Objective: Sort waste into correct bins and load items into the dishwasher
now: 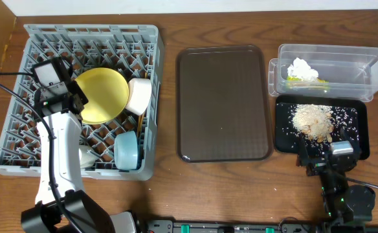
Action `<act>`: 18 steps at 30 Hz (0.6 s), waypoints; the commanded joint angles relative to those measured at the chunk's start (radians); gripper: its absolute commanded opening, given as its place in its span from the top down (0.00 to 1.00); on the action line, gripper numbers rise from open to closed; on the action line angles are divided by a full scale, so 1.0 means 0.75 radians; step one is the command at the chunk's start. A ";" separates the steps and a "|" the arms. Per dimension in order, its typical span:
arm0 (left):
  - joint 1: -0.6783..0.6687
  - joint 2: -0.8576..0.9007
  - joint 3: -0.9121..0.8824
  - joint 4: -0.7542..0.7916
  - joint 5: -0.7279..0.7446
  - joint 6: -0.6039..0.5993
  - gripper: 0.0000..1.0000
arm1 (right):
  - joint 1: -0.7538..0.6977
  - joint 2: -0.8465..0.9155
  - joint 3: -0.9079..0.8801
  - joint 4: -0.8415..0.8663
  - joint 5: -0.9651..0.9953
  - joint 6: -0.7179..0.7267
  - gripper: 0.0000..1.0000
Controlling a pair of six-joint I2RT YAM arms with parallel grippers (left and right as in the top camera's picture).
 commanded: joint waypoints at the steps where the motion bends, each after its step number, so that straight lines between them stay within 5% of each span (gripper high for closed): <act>1: 0.001 0.006 0.006 -0.008 -0.044 0.003 0.92 | -0.005 -0.007 -0.005 -0.001 -0.006 -0.013 0.01; 2: 0.008 0.008 0.006 -0.026 -0.023 -0.043 0.88 | -0.005 -0.007 -0.005 -0.001 -0.006 -0.013 0.01; 3: 0.021 0.008 0.006 -0.047 0.019 -0.095 0.67 | -0.005 -0.007 -0.005 -0.001 -0.006 -0.013 0.01; 4: 0.041 0.011 0.006 -0.064 0.072 -0.134 0.59 | -0.005 -0.007 -0.005 -0.001 -0.006 -0.013 0.01; 7: 0.142 0.025 0.006 -0.085 0.322 -0.222 0.46 | -0.005 -0.007 -0.005 -0.001 -0.006 -0.013 0.01; 12: 0.339 0.055 0.006 -0.085 0.762 -0.231 0.45 | -0.005 -0.007 -0.005 -0.001 -0.006 -0.013 0.01; 18: 0.398 0.138 0.006 -0.203 0.982 -0.230 0.45 | -0.005 -0.007 -0.005 -0.001 -0.006 -0.013 0.01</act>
